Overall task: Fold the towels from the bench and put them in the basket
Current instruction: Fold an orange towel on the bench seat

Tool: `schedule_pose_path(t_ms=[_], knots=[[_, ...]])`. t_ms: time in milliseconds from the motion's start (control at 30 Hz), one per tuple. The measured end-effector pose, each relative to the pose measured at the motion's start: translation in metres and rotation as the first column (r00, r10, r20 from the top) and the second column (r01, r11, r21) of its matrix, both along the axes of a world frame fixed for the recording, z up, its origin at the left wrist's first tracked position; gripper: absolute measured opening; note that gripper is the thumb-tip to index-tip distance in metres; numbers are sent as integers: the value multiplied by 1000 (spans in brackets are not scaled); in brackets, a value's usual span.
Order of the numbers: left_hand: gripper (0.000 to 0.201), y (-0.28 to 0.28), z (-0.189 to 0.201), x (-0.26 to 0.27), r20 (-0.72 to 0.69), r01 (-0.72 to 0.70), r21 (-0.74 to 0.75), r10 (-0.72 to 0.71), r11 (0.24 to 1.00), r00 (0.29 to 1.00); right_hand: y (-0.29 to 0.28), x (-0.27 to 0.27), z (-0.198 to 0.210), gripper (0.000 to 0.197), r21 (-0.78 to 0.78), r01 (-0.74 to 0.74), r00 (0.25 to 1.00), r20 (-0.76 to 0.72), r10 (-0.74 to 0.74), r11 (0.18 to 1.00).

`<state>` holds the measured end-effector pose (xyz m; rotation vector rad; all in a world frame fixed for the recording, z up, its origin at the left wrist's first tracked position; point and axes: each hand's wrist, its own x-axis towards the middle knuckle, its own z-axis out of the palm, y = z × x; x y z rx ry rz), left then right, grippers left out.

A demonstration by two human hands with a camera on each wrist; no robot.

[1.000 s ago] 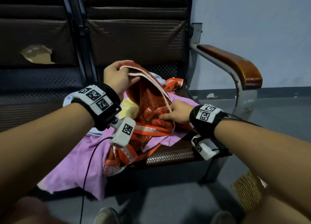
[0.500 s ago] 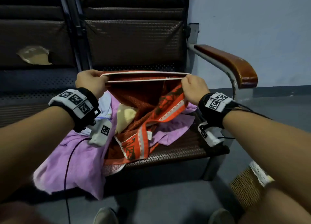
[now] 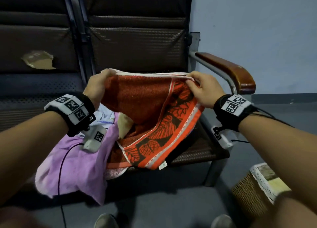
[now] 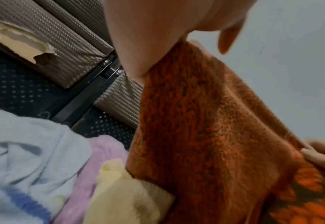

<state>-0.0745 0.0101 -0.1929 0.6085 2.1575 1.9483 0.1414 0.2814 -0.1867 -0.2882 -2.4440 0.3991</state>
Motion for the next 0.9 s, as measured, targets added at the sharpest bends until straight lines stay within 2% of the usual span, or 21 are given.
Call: schedule_pose_path(t_ms=[67,133,167,233,300,400,467,533,600,667,733,767,833,900], knots=[[35,1,6,5,-212,81,-122,-106,989,972,0,0,5,13,24,36,999,8,-36,999],[37,2,13,7,-419,-30,-312,-109,949,901,-3,-1,11,15,28,51,999,-1,-51,998],[33,4,17,9,-492,-92,-352,-100,932,865,-5,-2,15,16,16,56,998,-9,-56,998],[22,6,25,8,-575,-143,-330,-78,933,815,-8,-6,23,17,-35,71,997,-29,-72,997],[24,8,33,3,-631,-219,-229,27,949,776,-7,-10,30,19,-101,91,994,-49,-96,991],[35,15,53,-2,-611,-288,-80,181,954,770,3,-14,39,21,-119,121,991,-36,-126,985],[38,18,71,-4,-598,-296,-33,218,955,771,12,-18,47,18,-23,135,990,-41,-136,991],[39,19,91,-7,-586,-287,-1,232,958,777,18,-21,59,29,76,135,989,-68,-130,988],[35,20,108,-10,-559,-262,25,231,965,796,22,-23,73,39,96,145,987,-90,-136,985],[32,21,124,-11,-534,-252,48,238,966,811,23,-23,88,54,34,119,989,-88,-116,992],[34,24,134,-17,-498,-251,70,252,966,830,22,-23,104,65,-131,28,998,-57,-36,991],[36,26,137,-22,-471,-254,78,260,964,843,22,-24,110,65,-212,-14,1000,-20,10,977],[38,29,141,-29,-399,-270,92,284,959,872,23,-27,120,57,-248,-35,994,87,58,968],[36,38,142,-26,-297,-270,106,290,957,910,24,-32,126,52,-298,18,995,97,12,954]])
